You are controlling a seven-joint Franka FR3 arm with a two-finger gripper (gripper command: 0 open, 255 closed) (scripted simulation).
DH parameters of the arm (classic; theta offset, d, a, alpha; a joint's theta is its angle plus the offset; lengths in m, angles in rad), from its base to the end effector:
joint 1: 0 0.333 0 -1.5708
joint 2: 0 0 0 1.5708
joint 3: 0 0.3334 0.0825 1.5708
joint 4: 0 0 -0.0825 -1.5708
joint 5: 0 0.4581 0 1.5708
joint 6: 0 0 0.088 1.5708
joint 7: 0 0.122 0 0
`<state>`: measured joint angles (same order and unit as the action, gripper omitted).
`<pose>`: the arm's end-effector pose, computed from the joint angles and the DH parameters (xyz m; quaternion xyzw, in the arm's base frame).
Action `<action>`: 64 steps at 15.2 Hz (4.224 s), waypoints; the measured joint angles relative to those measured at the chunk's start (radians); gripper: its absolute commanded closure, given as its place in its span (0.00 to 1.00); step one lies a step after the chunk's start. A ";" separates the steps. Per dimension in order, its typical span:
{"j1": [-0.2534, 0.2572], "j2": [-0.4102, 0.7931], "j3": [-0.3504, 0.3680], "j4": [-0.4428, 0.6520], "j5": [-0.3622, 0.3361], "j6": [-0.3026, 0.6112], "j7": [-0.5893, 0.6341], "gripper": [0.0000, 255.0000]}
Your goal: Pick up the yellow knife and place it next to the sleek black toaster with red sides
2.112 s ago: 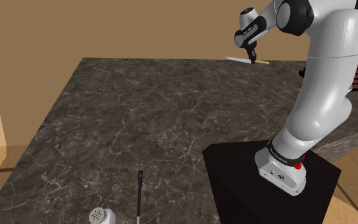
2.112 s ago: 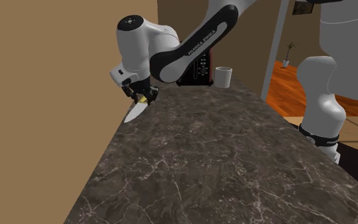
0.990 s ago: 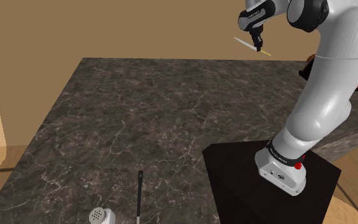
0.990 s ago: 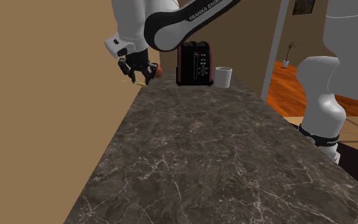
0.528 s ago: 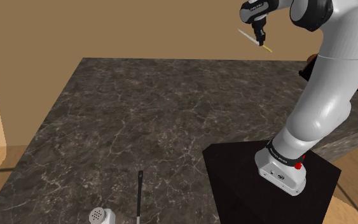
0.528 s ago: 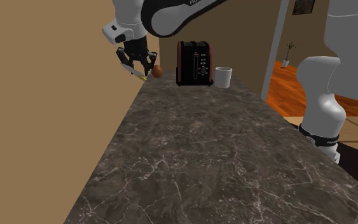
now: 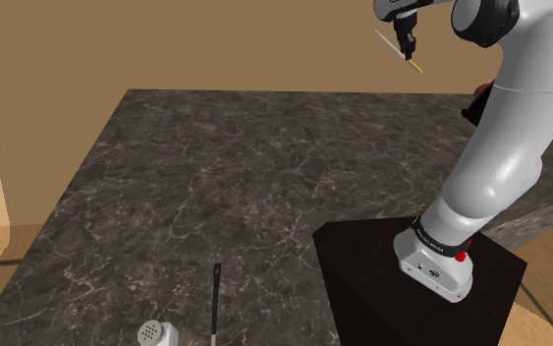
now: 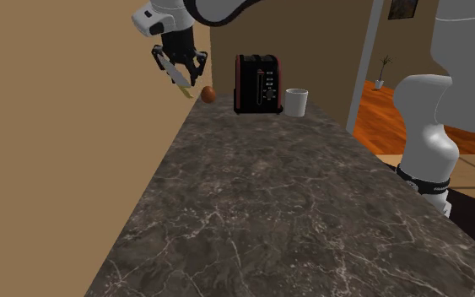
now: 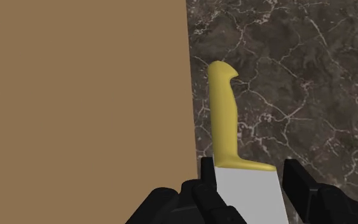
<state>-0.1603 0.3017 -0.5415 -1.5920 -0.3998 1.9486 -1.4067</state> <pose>0.5611 -0.4665 0.4820 0.8751 0.4044 -0.2058 0.1682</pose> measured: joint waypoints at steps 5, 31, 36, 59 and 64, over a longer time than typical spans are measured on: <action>0.001 -0.010 -0.001 0.051 0.003 -0.055 -0.025 1.00; -0.002 -0.341 -0.046 -0.116 -0.152 -0.138 -0.112 1.00; -0.037 -0.516 -0.063 -0.276 -0.250 -0.112 -0.130 1.00; -0.080 -0.561 -0.116 -0.562 -0.347 0.125 -0.028 1.00; -0.084 -0.540 -0.129 -0.608 -0.361 0.186 0.004 1.00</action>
<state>-0.2446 -0.2380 -0.6704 -2.2003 -0.7613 2.1346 -1.4031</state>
